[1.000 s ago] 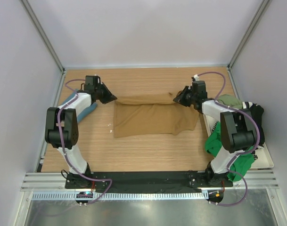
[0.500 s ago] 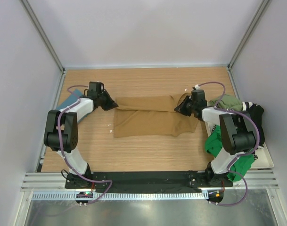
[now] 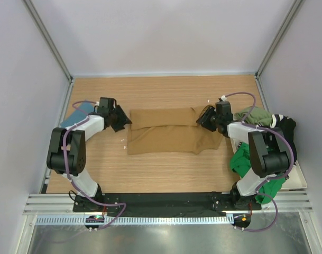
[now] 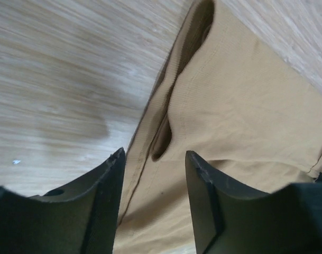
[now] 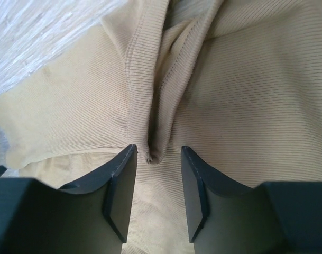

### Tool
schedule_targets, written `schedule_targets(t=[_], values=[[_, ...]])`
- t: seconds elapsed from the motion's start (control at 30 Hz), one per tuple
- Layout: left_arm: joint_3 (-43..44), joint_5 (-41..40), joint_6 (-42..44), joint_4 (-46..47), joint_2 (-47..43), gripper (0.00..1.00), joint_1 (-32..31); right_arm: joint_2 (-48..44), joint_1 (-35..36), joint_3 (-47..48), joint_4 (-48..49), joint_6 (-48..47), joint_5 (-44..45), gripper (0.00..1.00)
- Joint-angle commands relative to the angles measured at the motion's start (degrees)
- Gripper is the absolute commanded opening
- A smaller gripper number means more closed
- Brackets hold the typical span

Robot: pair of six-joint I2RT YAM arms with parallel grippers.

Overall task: Fold and stack the tank tops
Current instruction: Fold the tank top

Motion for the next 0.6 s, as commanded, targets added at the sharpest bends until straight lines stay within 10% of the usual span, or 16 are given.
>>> schedule_targets(t=[0.0,0.23,0.57], values=[[0.2,-4.0,1.0,0.7,-5.7,0.55,-0.3,-4.3,0.6,0.8,-1.2,-2.5,3.2,0.48],[4.5,-4.1,1.5,0.4,-1.7,0.66,-0.8,-5.5,0.9,2.6,-4.8,-4.5,5.6,0.55],[14.6,-5.1,1.6,0.0,10.9,0.58,-2.9,-10.7,0.9,-0.3,-6.4,-3.1,14.2,0.53]])
